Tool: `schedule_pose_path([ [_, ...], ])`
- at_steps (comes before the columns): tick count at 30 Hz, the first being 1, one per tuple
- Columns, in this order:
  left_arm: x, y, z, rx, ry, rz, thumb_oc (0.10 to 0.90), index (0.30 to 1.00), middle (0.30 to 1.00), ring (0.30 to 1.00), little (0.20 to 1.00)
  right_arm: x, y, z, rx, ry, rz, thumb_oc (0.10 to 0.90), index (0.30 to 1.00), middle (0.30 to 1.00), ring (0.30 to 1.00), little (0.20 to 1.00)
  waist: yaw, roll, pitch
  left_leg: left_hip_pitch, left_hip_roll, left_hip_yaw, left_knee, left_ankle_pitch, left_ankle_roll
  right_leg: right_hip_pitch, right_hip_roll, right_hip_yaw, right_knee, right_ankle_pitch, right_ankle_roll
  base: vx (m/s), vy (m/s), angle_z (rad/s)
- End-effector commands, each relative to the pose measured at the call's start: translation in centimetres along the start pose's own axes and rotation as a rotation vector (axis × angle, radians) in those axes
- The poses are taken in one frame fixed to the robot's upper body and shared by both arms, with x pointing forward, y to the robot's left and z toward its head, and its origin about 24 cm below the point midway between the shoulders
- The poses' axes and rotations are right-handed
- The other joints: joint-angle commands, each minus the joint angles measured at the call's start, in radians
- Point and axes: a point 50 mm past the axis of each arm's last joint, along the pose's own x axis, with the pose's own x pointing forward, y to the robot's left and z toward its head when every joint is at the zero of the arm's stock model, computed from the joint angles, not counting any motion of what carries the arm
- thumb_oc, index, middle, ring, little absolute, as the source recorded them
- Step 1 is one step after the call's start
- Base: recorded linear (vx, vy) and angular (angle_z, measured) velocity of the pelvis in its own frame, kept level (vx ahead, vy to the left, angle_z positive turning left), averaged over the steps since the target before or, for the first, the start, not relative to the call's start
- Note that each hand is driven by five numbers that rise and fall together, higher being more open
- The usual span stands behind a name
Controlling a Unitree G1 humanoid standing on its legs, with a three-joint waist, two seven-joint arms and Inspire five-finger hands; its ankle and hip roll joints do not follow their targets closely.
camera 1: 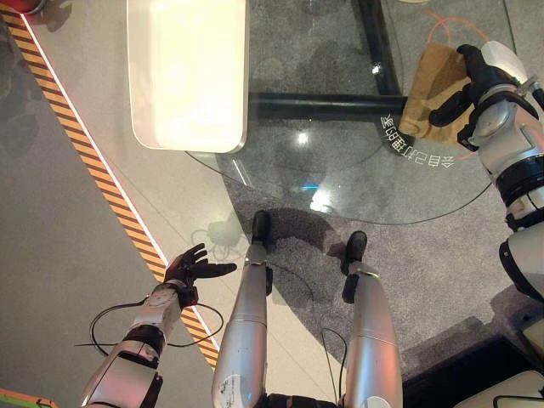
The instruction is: Wipe the table with a cloth and put it in the basket.
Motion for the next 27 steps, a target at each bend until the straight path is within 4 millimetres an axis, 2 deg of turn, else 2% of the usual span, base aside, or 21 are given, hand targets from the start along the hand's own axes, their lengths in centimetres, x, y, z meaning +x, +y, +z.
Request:
schedule_pose_path([
  [1,-1.1,2.6,-2.1,0.040,0.051,0.072,0.800,0.900,0.900,0.900,0.900,0.1,-6.6,1.7,-0.053,-0.043,-0.206,0.800,0.900,0.900,0.900,0.900,0.003,0.022,-0.020,-0.023,-0.120,0.018,0.015,-0.026,0.104,-0.003,0.091,-0.100,-0.088,0.044,-0.079,0.00,0.000,0.00],
  [16,-1.3,2.8,-2.4,0.041,0.045,0.069,0.800,0.900,0.900,0.900,0.900,-0.1,-8.8,1.4,-0.099,-0.018,-0.342,0.800,0.900,0.900,0.900,0.900,0.009,0.027,-0.020,-0.065,-0.118,0.011,0.017,-0.015,0.099,-0.042,0.095,-0.102,-0.075,0.046,-0.079,0.01,-0.004,0.01],
  [17,-1.4,2.8,-2.6,0.043,0.052,0.068,0.800,0.900,0.900,0.900,0.900,-0.1,-8.8,1.3,-0.104,-0.012,-0.337,0.800,0.900,0.900,0.900,0.900,0.008,0.028,-0.020,-0.050,-0.120,0.009,0.028,-0.051,0.097,-0.031,0.095,-0.095,-0.059,0.012,-0.073,0.11,-0.042,0.04],
  [19,-1.4,2.9,-2.6,0.044,0.051,0.066,0.800,0.900,0.900,0.900,0.900,-0.1,-8.9,1.3,-0.106,-0.013,-0.342,0.800,0.900,0.900,0.900,0.900,0.009,0.028,-0.020,-0.054,-0.120,0.009,0.027,-0.050,0.097,-0.036,0.094,-0.095,-0.060,0.013,-0.074,0.03,-0.023,0.05],
  [20,-1.4,2.9,-2.4,0.043,0.045,0.067,0.800,0.900,0.900,0.900,0.900,-0.1,-9.1,1.4,-0.106,-0.015,-0.347,0.800,0.900,0.900,0.900,0.900,0.010,0.030,-0.020,-0.073,-0.120,0.009,0.018,-0.014,0.100,-0.051,0.094,-0.103,-0.075,0.047,-0.079,0.03,-0.017,0.05],
  [21,-1.5,3.0,-2.7,0.042,0.052,0.068,0.800,0.900,0.900,0.900,0.900,-0.1,-8.9,1.3,-0.117,-0.014,-0.346,0.800,0.900,0.900,0.900,0.900,0.009,0.029,-0.020,-0.058,-0.120,0.008,0.031,-0.051,0.097,-0.039,0.094,-0.095,-0.056,0.011,-0.075,0.03,-0.018,0.04],
  [27,-1.6,3.0,-2.8,0.041,0.050,0.067,0.800,0.900,0.900,0.900,0.900,-0.2,-9.2,1.3,-0.110,0.005,-0.356,0.800,0.900,0.900,0.900,0.900,0.008,0.037,-0.020,-0.071,-0.123,0.003,0.036,-0.050,0.097,-0.055,0.101,-0.090,-0.041,0.003,-0.080,0.03,-0.015,0.01],
])
